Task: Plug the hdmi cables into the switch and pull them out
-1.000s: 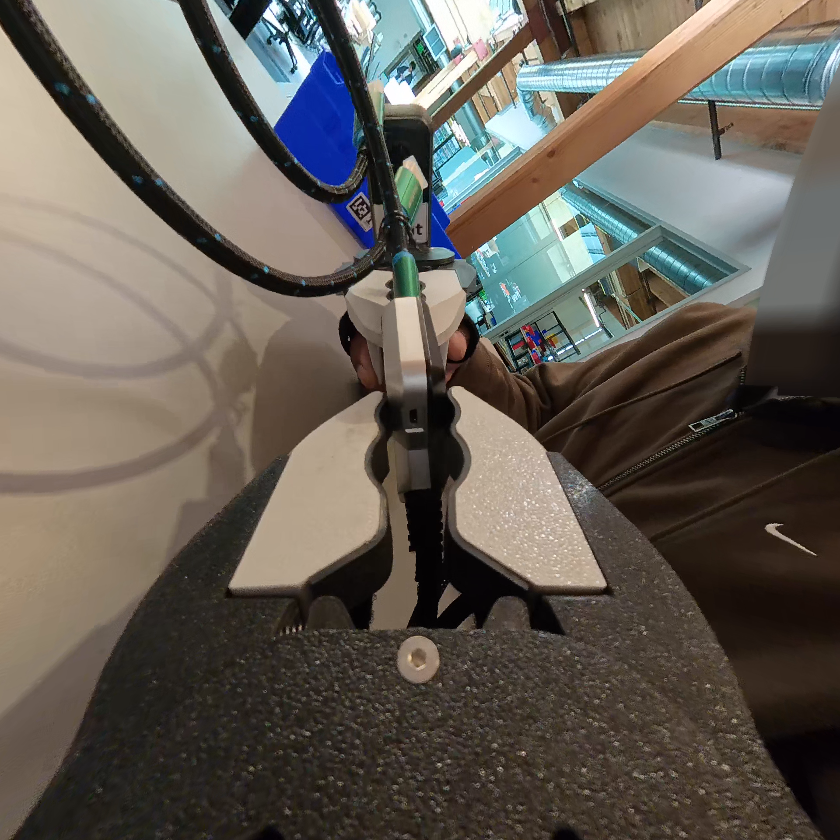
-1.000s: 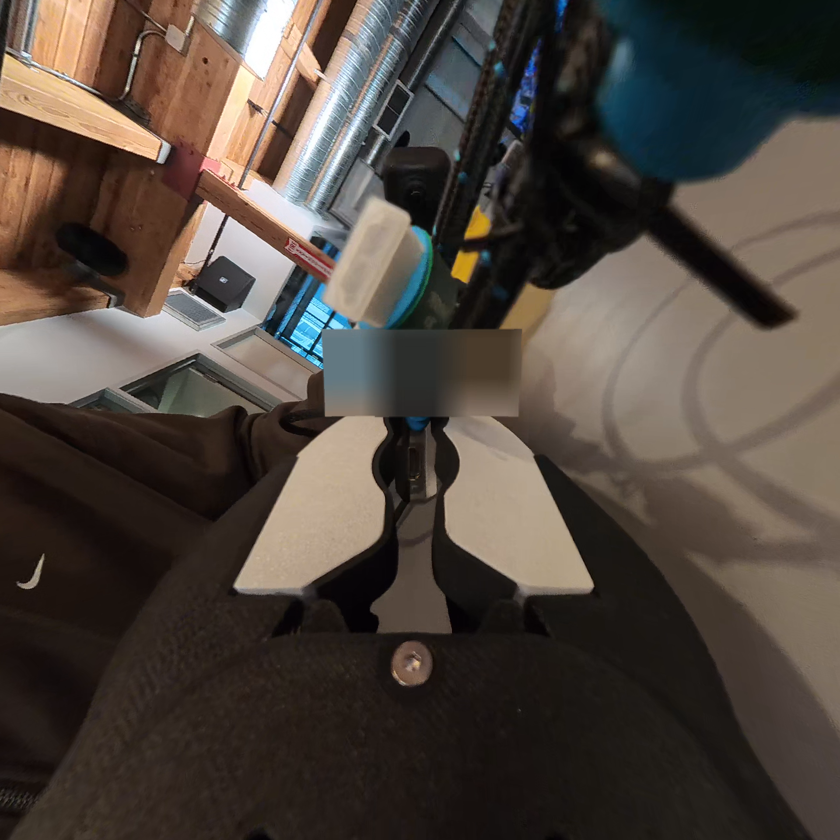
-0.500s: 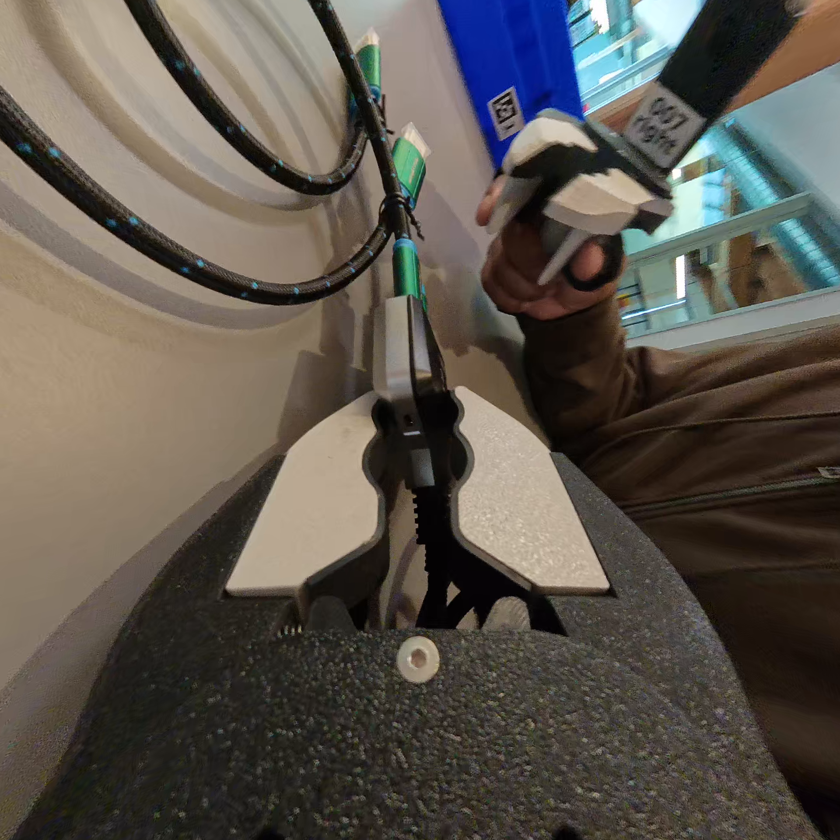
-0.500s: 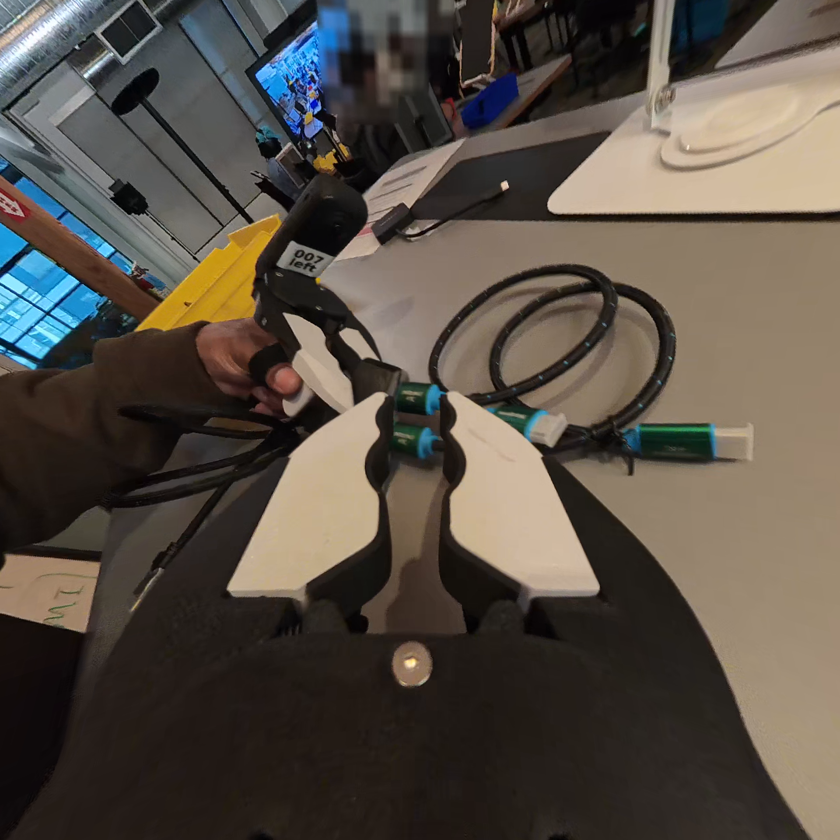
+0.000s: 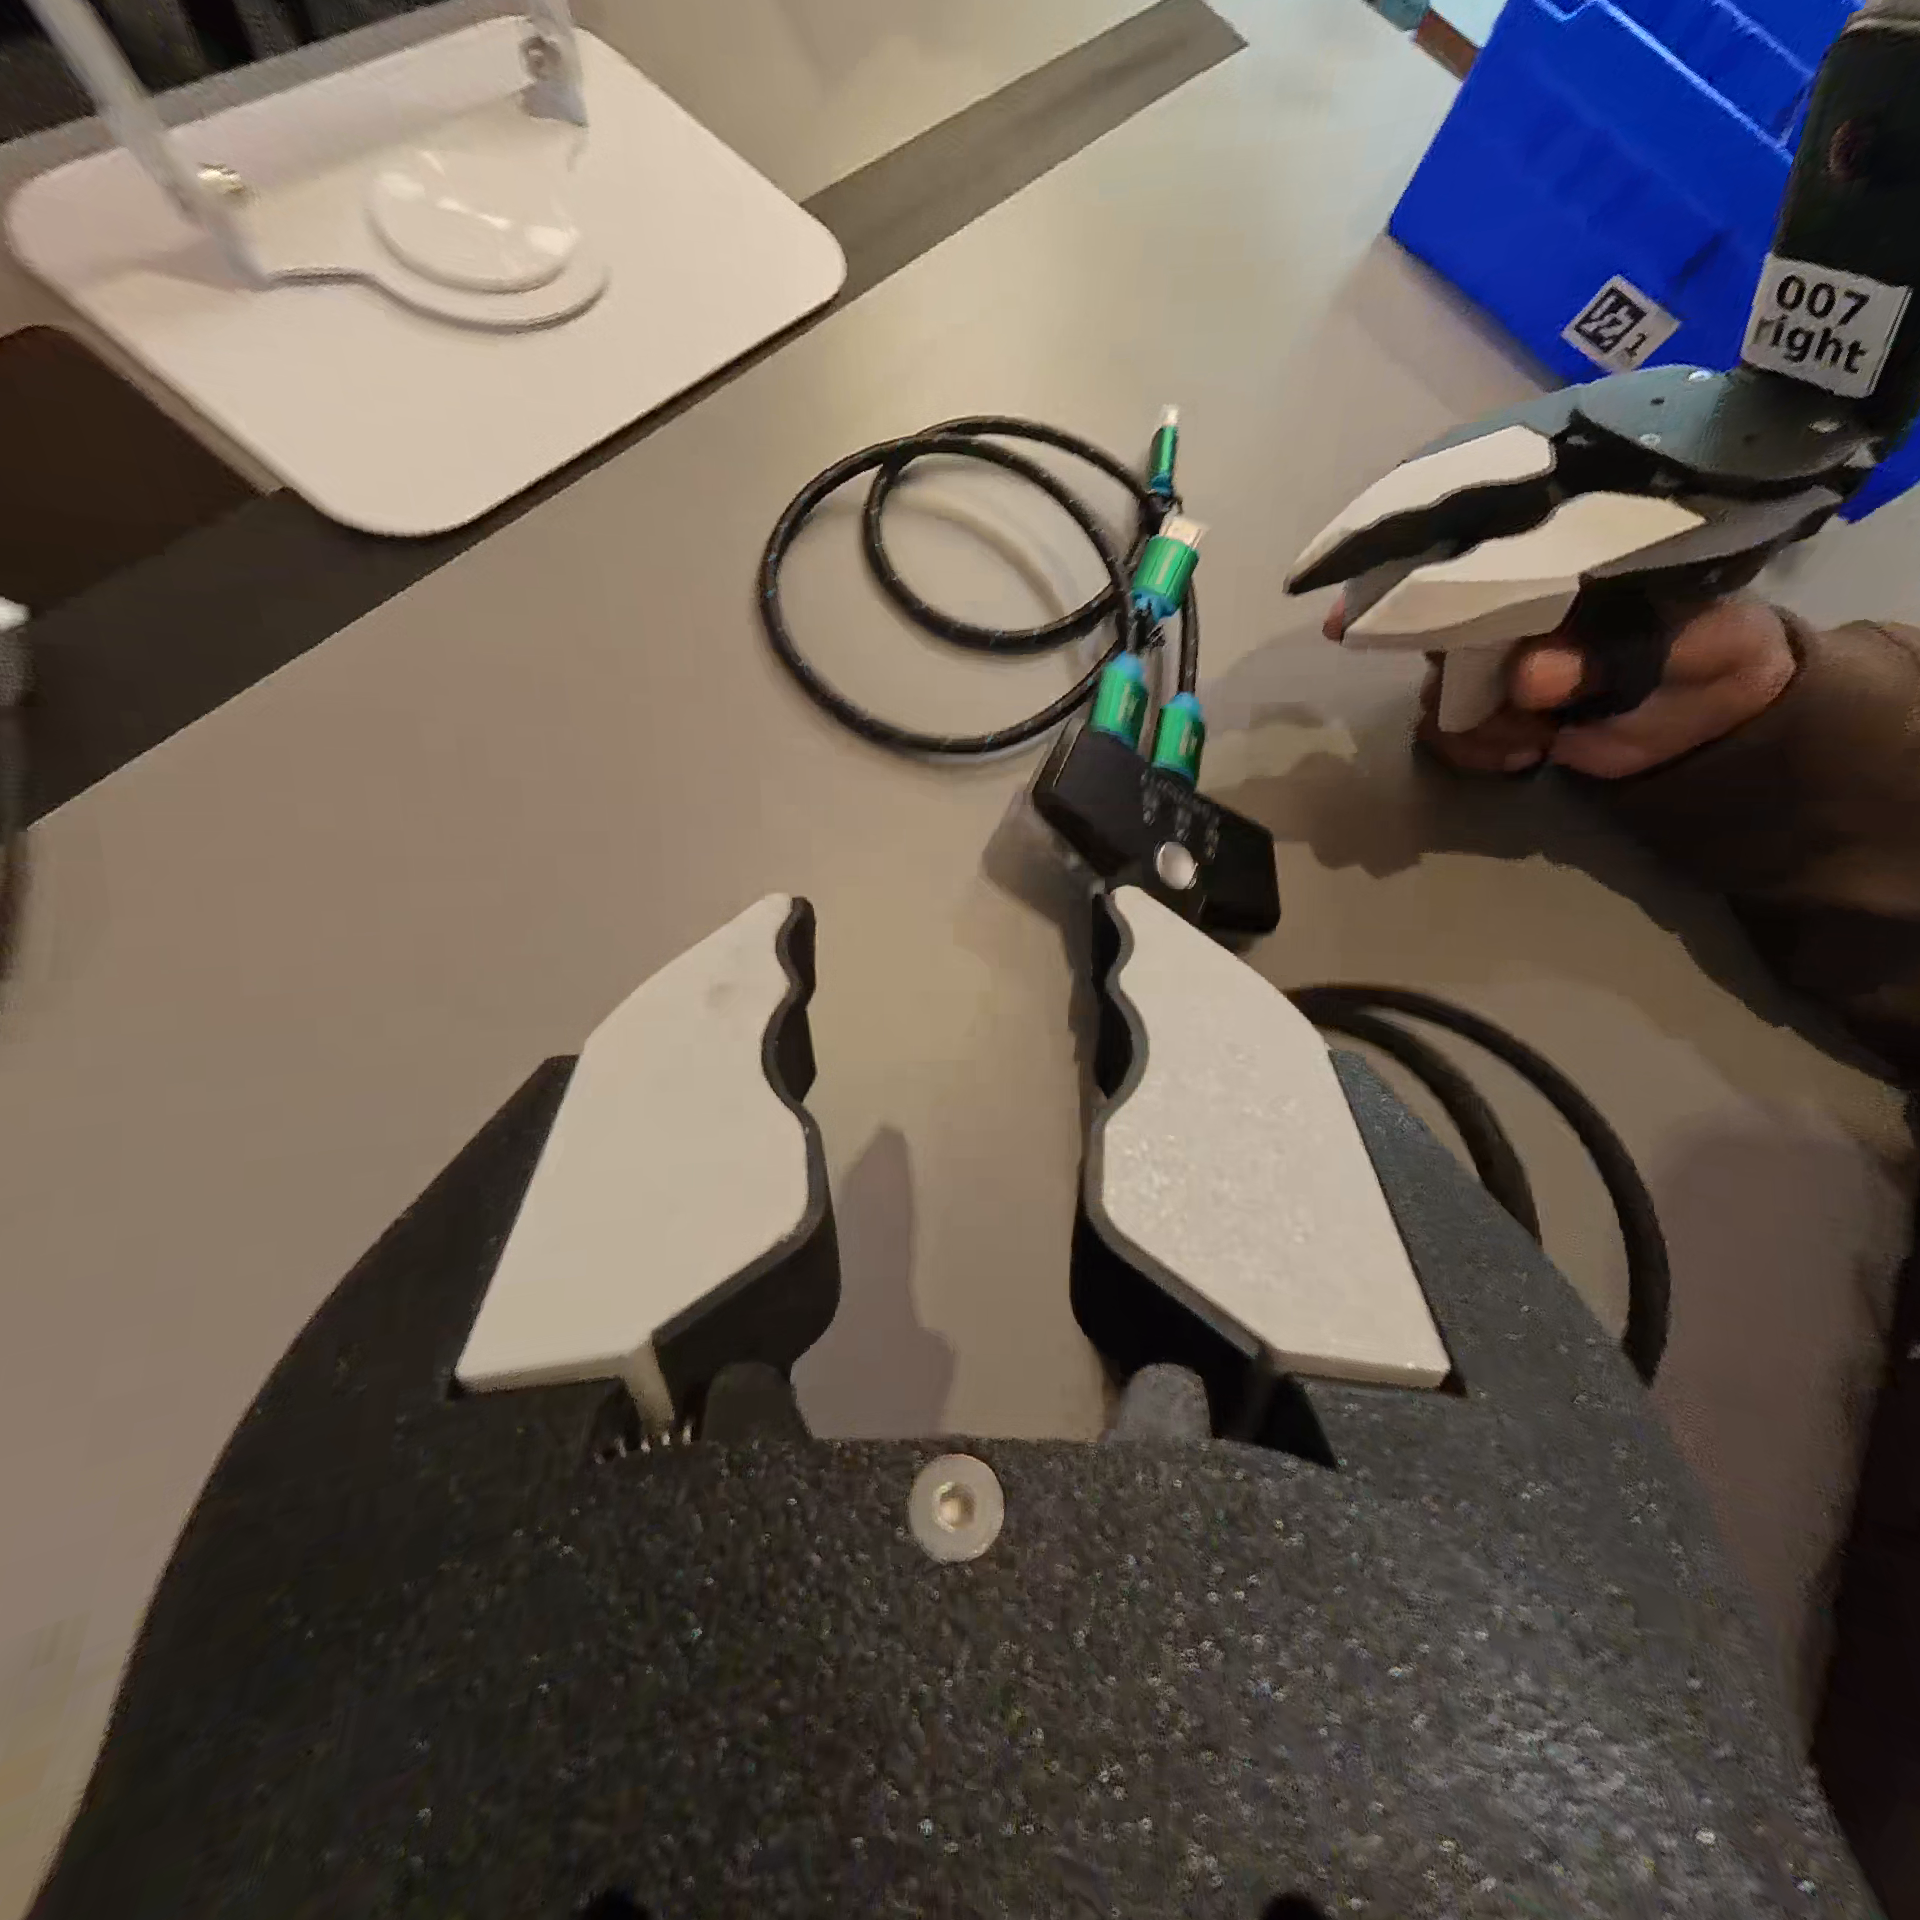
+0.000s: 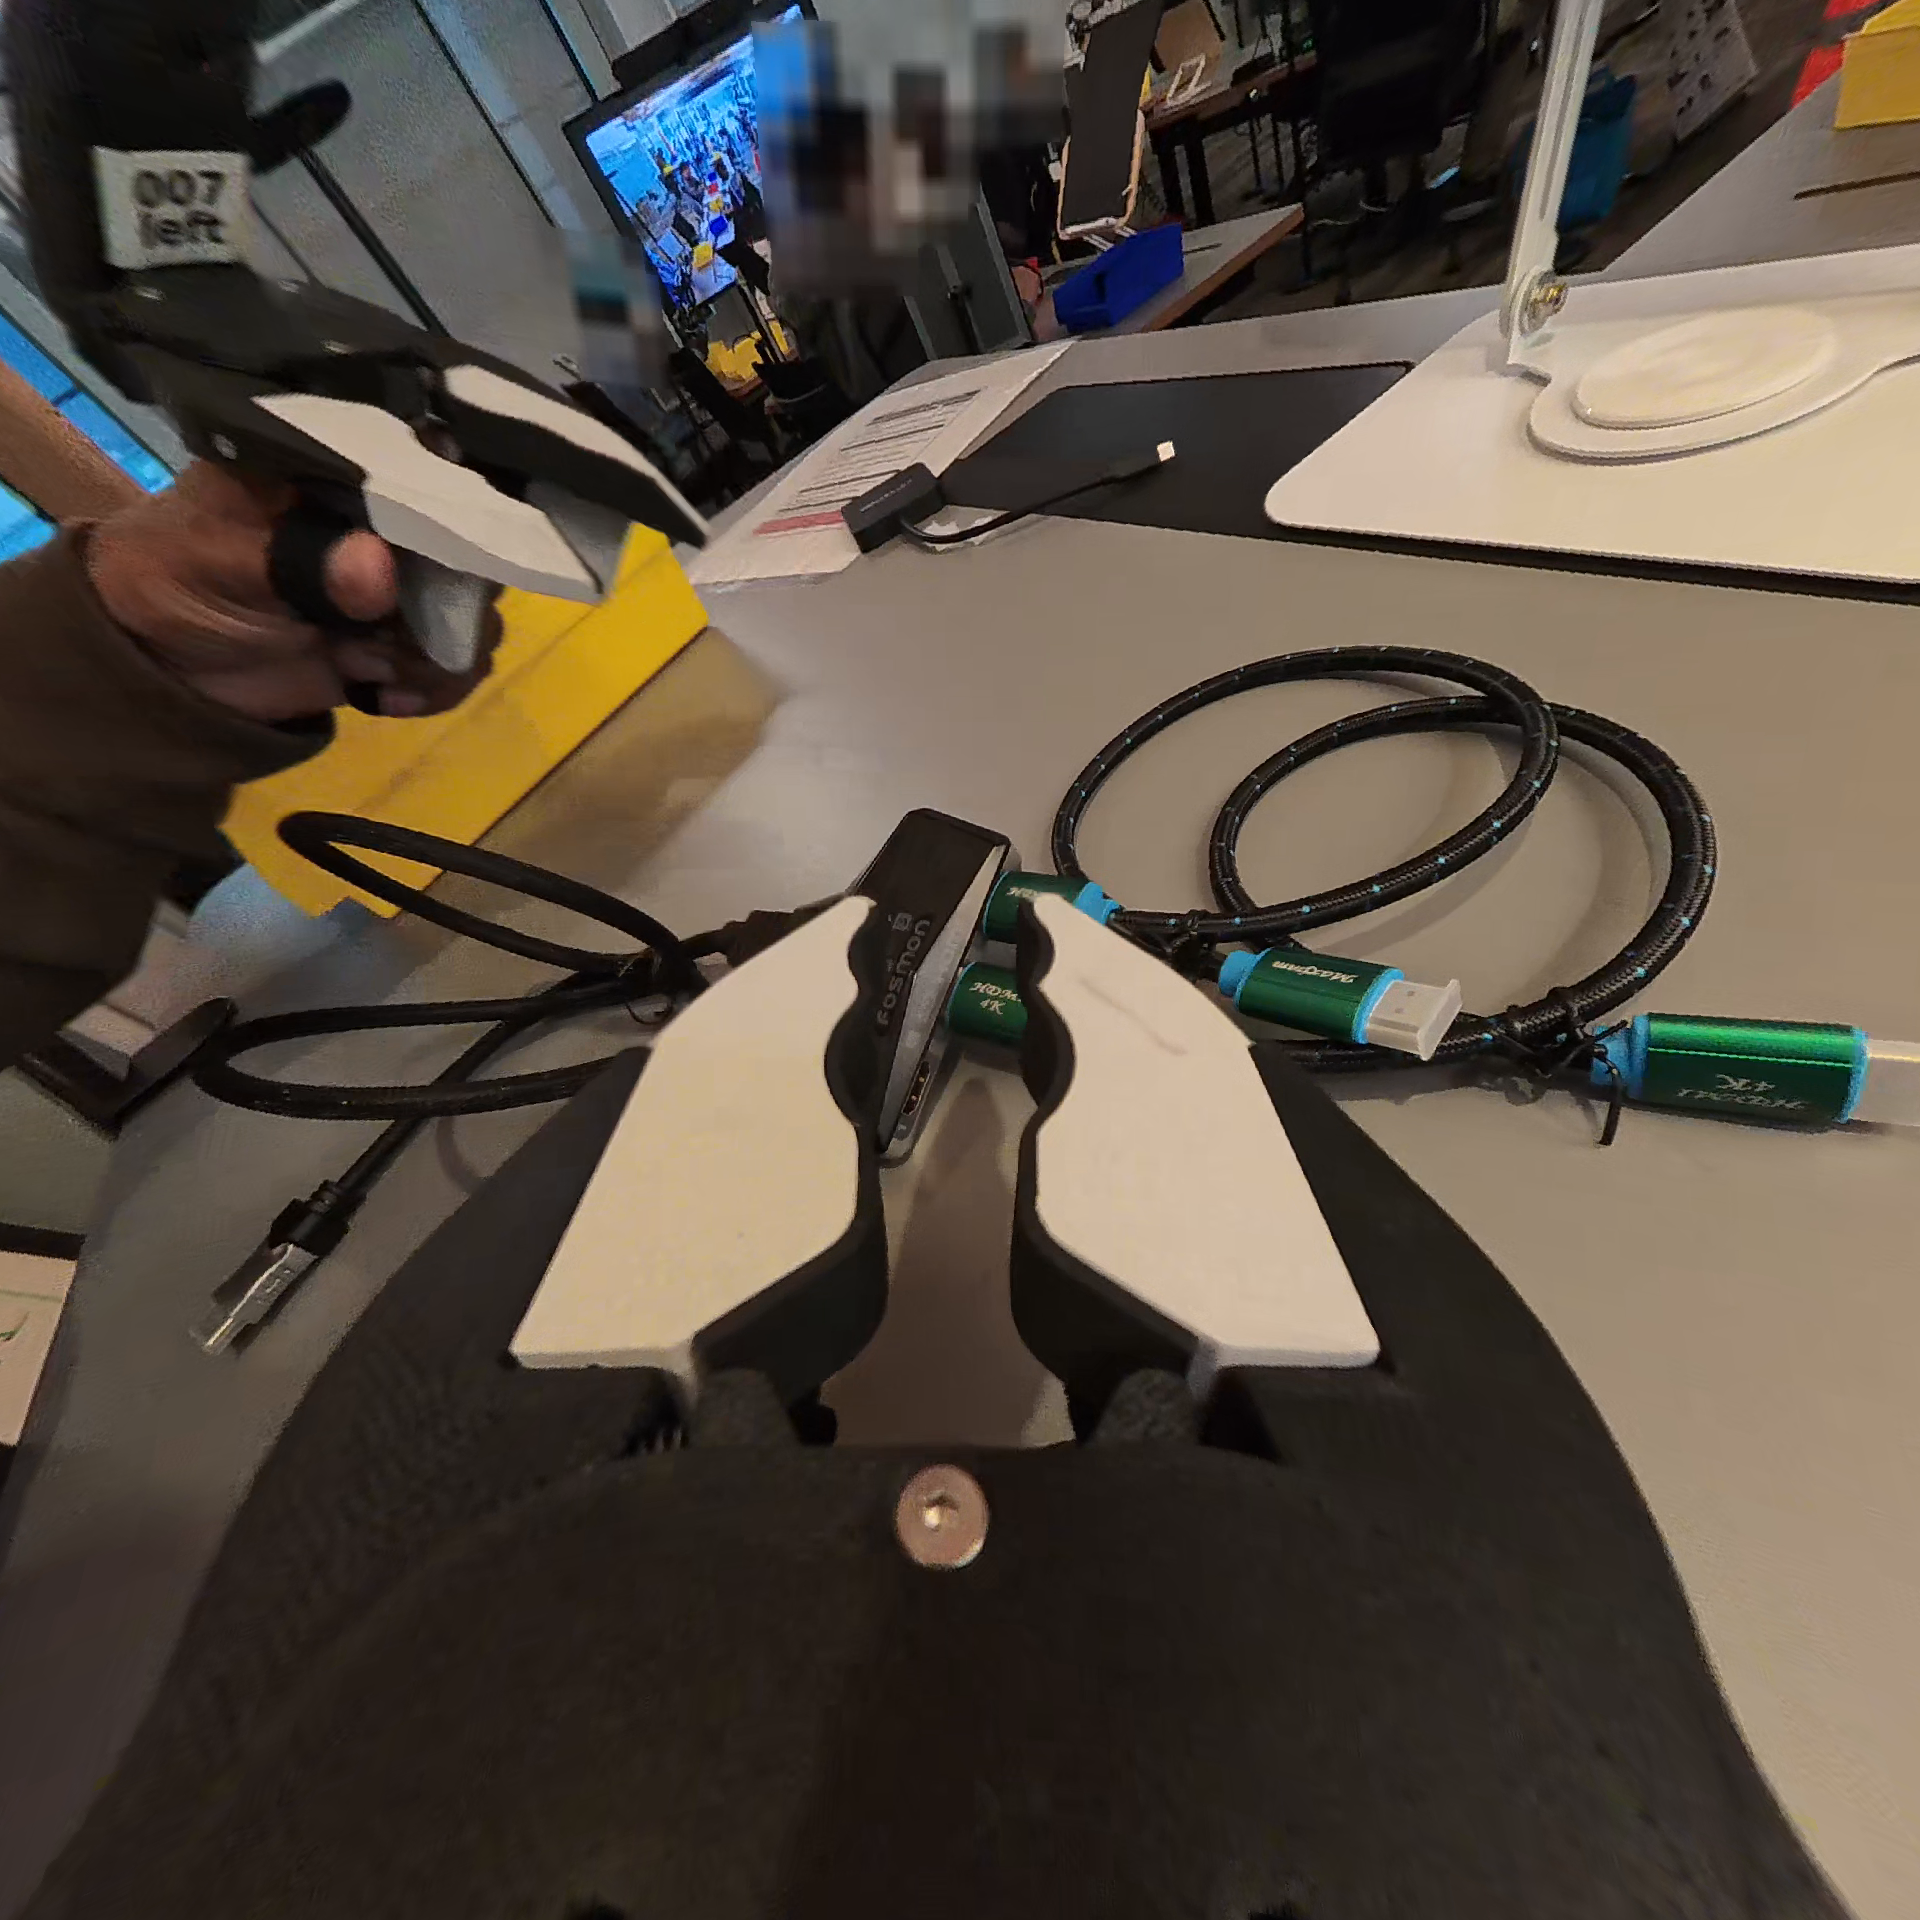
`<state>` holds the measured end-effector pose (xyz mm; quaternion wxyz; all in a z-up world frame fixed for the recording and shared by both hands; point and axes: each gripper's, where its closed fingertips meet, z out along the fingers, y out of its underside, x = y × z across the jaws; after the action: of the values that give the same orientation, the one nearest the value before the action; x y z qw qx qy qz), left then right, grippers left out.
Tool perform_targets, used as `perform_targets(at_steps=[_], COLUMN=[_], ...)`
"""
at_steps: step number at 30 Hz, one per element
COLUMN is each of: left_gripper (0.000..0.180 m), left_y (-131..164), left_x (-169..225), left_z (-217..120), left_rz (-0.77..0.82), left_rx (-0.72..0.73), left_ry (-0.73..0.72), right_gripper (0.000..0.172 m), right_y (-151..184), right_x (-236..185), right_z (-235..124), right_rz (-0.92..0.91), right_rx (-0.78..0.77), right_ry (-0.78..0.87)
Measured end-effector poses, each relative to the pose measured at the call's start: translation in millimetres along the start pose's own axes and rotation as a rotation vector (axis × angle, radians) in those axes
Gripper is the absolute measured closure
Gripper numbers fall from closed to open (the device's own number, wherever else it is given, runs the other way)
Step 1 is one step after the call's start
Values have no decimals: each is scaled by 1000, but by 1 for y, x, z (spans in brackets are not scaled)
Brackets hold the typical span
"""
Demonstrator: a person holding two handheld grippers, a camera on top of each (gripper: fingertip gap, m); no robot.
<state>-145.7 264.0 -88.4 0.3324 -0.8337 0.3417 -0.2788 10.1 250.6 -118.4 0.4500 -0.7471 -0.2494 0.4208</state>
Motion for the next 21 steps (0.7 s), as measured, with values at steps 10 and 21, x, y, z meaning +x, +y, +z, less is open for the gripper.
perform_targets(at_steps=[10,21], left_gripper=[129,132], left_y=[114,261], left_x=[-84,-86], left_z=[-251,-277], left_rz=[-262,-518], left_rx=[-104,-423], left_ry=[-527,-349], right_gripper=[150,150], right_y=[10,6], right_x=[1,3], right_z=[7,6], right_rz=[10,67], right_rx=[-68,-37], right_ry=[18,-8])
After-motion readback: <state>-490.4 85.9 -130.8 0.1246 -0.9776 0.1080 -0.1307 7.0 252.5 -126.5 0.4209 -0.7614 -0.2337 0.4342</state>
